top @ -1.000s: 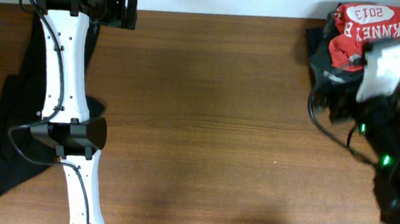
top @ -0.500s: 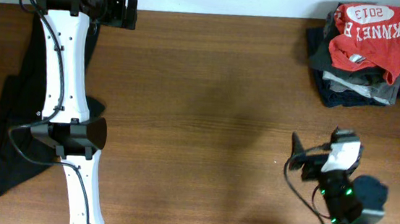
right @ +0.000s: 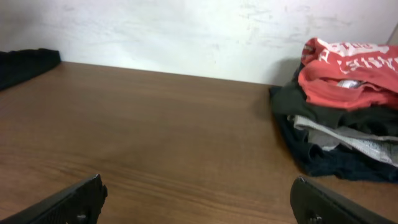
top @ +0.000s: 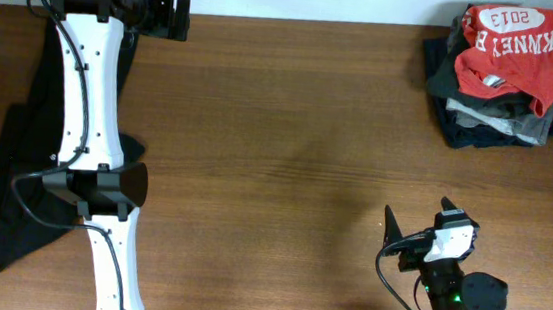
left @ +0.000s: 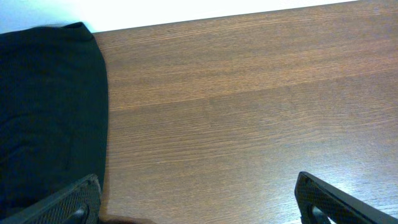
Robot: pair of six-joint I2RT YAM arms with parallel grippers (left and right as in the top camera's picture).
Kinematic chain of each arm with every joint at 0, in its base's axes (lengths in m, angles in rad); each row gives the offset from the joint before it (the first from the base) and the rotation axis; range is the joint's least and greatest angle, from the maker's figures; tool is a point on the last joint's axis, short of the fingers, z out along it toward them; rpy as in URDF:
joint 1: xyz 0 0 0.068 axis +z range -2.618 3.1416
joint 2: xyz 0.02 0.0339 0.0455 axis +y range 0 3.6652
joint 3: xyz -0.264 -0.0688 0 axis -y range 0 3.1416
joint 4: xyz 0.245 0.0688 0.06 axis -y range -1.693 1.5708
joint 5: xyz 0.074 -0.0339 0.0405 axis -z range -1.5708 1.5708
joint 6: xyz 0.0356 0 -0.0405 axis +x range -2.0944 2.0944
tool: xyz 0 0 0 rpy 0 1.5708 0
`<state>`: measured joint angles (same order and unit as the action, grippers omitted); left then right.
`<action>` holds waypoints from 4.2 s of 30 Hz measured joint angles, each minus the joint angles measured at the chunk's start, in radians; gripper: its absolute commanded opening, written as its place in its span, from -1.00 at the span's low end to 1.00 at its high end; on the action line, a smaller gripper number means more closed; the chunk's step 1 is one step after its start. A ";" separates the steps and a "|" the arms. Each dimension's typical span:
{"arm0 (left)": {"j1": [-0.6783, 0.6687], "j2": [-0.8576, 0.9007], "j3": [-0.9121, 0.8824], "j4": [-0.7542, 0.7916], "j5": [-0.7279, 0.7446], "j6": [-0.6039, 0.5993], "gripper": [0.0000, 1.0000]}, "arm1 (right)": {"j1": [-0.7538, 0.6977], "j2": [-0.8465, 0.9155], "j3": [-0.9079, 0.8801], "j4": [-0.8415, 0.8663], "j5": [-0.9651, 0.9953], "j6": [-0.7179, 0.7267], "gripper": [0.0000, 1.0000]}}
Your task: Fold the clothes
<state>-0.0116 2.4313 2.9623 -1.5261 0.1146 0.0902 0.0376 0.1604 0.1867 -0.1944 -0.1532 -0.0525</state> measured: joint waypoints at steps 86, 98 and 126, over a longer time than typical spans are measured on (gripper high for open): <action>-0.020 -0.840 -1.711 1.190 0.100 -0.001 0.98 | 0.001 -0.146 -0.172 0.125 0.037 0.052 0.97; -0.020 -1.349 -2.362 1.672 0.029 0.000 0.98 | 0.002 -0.146 -0.172 0.126 0.037 0.053 0.97; 0.143 -2.067 -2.903 1.750 0.089 0.000 0.98 | 0.002 -0.146 -0.172 0.125 0.037 0.053 0.97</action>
<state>0.1314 0.3645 0.0589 0.2237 0.2039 0.0898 0.0395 0.0139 0.0147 -0.0692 -0.1158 0.0002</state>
